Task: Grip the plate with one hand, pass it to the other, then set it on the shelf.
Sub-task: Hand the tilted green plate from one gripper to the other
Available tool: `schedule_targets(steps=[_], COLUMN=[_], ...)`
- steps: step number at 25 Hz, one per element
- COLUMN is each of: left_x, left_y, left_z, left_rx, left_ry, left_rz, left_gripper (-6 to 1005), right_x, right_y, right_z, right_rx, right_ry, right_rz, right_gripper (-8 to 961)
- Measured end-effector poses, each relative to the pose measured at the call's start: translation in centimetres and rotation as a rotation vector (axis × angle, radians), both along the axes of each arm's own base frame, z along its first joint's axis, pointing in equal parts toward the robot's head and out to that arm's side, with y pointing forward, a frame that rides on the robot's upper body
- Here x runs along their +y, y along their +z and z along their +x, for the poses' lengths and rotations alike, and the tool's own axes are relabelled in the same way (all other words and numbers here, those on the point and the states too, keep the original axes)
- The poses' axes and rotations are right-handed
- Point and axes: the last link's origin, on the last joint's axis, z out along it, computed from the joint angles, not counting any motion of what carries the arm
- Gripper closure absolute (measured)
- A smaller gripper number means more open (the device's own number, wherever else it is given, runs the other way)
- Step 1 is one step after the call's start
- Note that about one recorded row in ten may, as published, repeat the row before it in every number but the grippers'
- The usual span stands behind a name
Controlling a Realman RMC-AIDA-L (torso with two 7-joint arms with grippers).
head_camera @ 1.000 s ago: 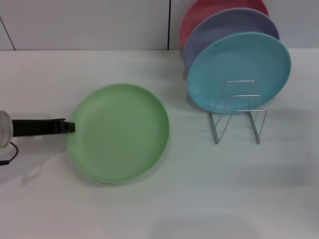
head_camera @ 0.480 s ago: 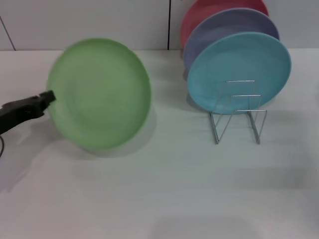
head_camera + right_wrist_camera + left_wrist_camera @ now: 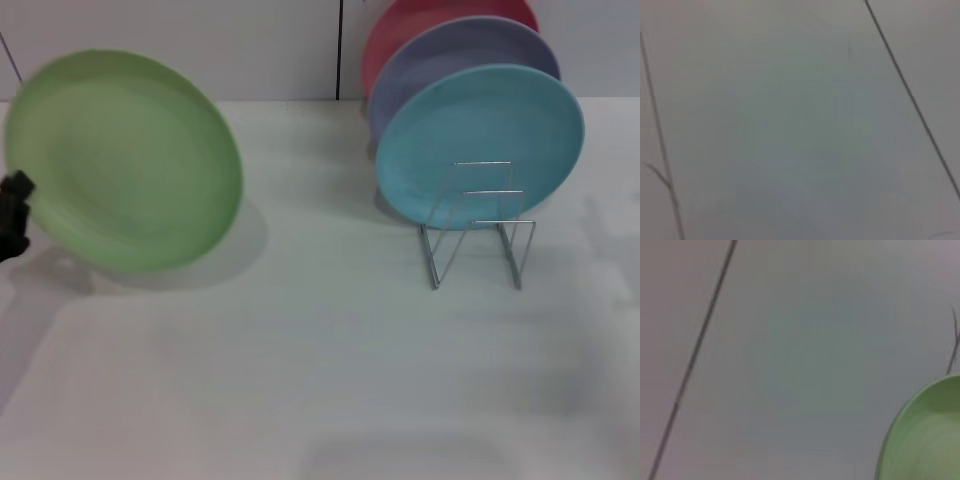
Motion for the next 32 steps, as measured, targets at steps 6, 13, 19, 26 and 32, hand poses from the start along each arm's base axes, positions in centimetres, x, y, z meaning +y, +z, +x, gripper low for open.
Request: schedule_targets(steps=[6,13,19,26,32], left_x=[-0.6,-0.2,0.0,-0.2,-0.3], left_y=[-0.2,-0.5,-0.6,-1.3,-2.1], left_z=[0.0,0.4,0.5,0.6,0.7], left_rx=[0.024,0.050,0.038,0.020,0.014], left_ry=[-0.005,-0.014,-0.005,-0.002,0.000], left_rz=[0.082,0.103,0.112,0.090,0.056], left_gripper=[954,952,950,948,946], right_x=[-1.1,-1.2,-0.5,-0.3,-0.5], right_y=[-1.2,-4.9,-7.1,-9.6,-11.3], right_z=[-1.7,-6.8,-9.5,-11.1,-11.4], right_rx=[0.010,-0.033,-0.003,0.003,-0.014], right_ry=[0.077,0.201,0.254,0.254,0.233], right_rz=[-0.009,-0.072,-0.175,-0.309,-0.395], right_gripper=[201,202,202,202,201])
